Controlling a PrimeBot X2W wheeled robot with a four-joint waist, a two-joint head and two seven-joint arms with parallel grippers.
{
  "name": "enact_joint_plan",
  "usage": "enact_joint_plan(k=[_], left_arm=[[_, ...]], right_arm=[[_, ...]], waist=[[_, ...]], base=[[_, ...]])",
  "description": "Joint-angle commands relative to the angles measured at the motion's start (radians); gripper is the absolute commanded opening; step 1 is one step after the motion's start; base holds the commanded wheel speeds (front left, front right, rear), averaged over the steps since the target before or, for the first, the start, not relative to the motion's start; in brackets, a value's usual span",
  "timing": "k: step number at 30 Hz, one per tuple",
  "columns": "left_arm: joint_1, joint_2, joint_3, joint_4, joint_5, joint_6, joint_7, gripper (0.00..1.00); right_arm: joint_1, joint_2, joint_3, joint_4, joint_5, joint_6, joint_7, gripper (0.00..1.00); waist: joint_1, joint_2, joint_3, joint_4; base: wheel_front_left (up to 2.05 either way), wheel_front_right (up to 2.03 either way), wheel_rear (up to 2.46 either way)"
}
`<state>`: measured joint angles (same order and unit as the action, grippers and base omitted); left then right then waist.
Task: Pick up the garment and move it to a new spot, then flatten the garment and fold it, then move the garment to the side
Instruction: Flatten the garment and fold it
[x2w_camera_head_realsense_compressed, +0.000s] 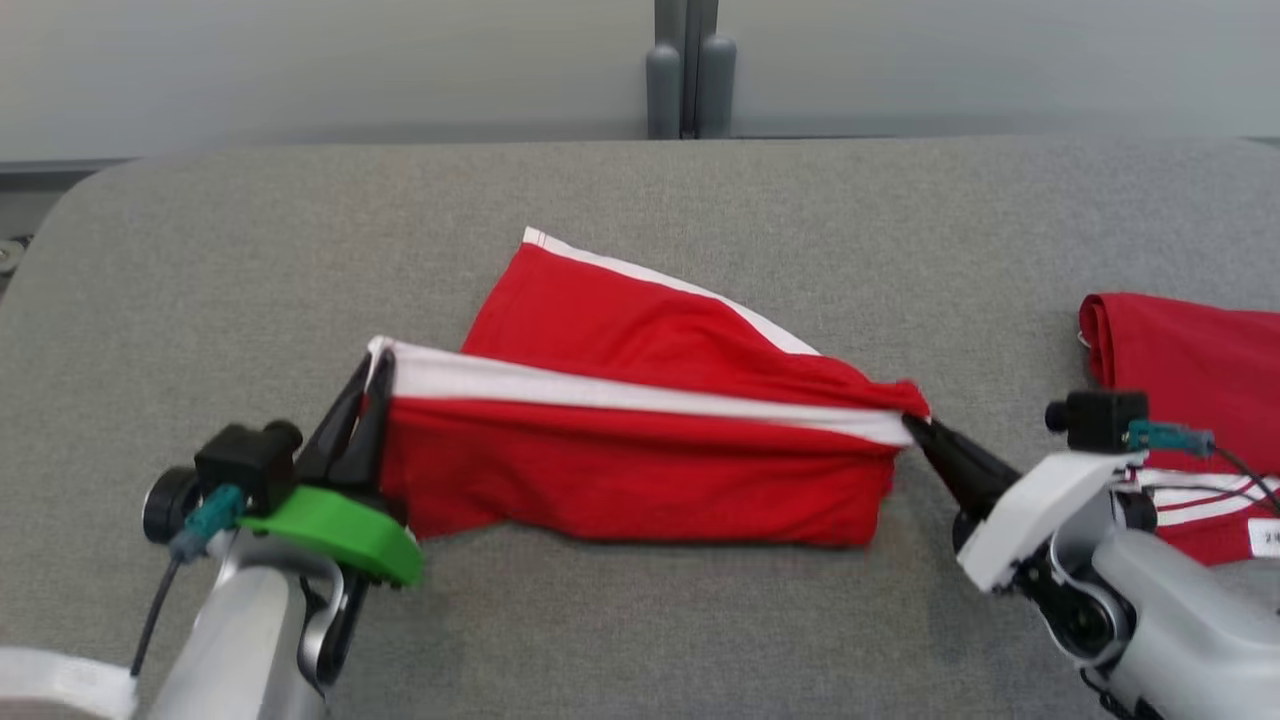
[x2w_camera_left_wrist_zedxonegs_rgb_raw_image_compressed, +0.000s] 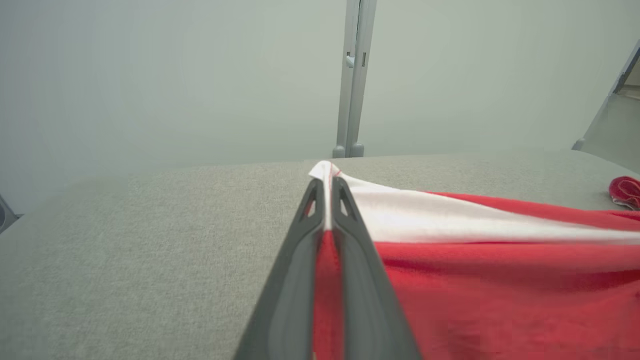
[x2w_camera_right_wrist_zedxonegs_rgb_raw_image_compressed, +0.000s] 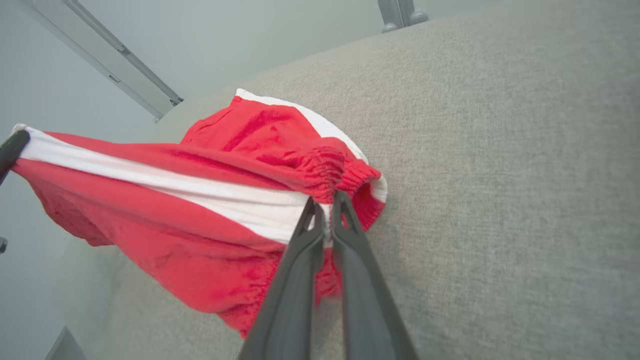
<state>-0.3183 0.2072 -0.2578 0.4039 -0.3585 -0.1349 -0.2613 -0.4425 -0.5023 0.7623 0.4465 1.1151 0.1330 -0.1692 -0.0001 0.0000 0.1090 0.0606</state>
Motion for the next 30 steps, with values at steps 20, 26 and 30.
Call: enact_joint_plan(k=[20, 26, 30], left_arm=[[-0.533, 0.035, -0.057, 0.390, 0.089, 0.006, -0.003, 0.00], [-0.576, 0.042, -0.024, 0.431, 0.127, 0.011, -0.003, 0.00], [-0.589, 0.034, -0.019, 0.481, 0.147, 0.011, -0.003, 0.00]], right_arm=[[-0.322, 0.236, -0.077, 0.282, -0.196, -0.004, -0.085, 0.00], [-0.303, 0.258, -0.101, 0.270, -0.221, -0.004, -0.092, 0.00], [-0.295, 0.274, -0.109, 0.255, -0.239, -0.004, -0.093, 0.00]], waist=[[0.0001, 0.0000, 0.362, -0.160], [0.0001, 0.0000, 0.369, -0.194], [0.0001, 0.0000, 0.373, -0.208]], base=[[0.00, 0.00, 0.00], [0.00, 0.00, 0.00], [0.00, 0.00, 0.00]])
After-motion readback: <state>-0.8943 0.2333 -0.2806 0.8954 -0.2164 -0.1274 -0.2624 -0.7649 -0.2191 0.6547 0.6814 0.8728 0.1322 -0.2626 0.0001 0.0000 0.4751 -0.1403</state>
